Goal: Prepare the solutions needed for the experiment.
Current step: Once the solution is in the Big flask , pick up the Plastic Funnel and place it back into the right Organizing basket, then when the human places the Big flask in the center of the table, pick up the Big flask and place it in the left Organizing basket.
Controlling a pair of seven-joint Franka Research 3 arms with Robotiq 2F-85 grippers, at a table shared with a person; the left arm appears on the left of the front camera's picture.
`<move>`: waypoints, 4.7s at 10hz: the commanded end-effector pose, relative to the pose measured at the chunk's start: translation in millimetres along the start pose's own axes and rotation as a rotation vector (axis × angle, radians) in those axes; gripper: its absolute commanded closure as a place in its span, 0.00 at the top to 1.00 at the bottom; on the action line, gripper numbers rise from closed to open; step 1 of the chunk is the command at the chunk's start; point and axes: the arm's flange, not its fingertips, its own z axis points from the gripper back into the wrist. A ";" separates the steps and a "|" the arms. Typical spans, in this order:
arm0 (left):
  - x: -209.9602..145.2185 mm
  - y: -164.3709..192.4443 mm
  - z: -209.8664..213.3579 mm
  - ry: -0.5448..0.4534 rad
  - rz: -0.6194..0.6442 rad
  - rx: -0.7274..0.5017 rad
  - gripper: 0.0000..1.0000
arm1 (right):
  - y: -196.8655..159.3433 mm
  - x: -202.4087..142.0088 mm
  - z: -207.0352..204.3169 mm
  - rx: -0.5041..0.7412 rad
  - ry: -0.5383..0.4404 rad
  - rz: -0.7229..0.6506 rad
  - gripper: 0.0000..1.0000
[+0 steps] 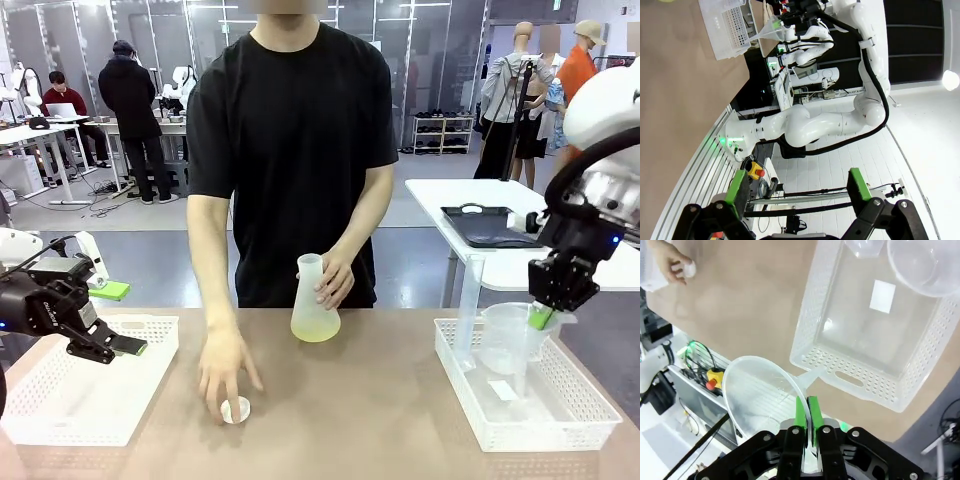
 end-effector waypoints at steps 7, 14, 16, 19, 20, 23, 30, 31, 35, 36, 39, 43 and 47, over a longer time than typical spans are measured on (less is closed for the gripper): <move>0.5 -4.1 -0.8 -0.001 -0.002 -0.003 1.00 | -49.1 45.7 -55.1 -0.123 -0.019 -0.321 0.04; 0.5 -4.1 -0.8 -0.001 -0.002 -0.003 1.00 | -55.8 48.7 -47.2 -0.118 -0.096 -0.356 0.62; 0.5 -4.1 -0.8 -0.001 -0.002 -0.003 1.00 | -55.8 48.7 -47.2 -0.118 -0.096 -0.356 0.62; 0.5 -4.1 -0.8 -0.001 -0.002 -0.003 1.00 | -55.8 48.7 -47.2 -0.118 -0.096 -0.356 0.62; 0.5 -4.1 -0.8 -0.001 -0.002 -0.003 1.00 | -55.8 48.7 -47.2 -0.118 -0.096 -0.356 0.62; 0.5 -4.1 -0.8 -0.001 -0.002 -0.003 1.00 | -55.8 48.7 -47.2 -0.118 -0.096 -0.356 0.62; 0.5 -4.1 -0.8 -0.001 -0.002 -0.003 1.00 | 63.4 -41.0 -1.2 0.284 -0.499 -0.066 0.62; 0.5 -4.1 -0.8 -0.001 -0.002 -0.003 1.00 | 73.7 -52.8 2.8 0.392 -0.520 -0.062 0.62; 0.5 -4.1 -0.8 -0.001 -0.002 -0.003 1.00 | 83.4 -82.6 14.8 0.750 -0.429 -0.062 0.62; 0.5 -4.1 -0.8 -0.001 -0.002 -0.003 1.00 | 82.0 -86.0 15.9 0.770 -0.402 -0.055 0.62; 0.5 -4.1 -0.8 -0.001 -0.002 -0.003 1.00 | 77.7 -91.9 14.3 0.852 -0.356 -0.044 0.62; 0.5 -4.1 -0.8 -0.001 -0.002 -0.003 1.00 | 73.5 -88.2 10.0 0.930 -0.341 -0.071 0.95; 0.5 -4.1 -0.8 -0.001 -0.002 -0.003 1.00 | 72.5 -92.3 11.2 0.914 -0.342 -0.082 0.96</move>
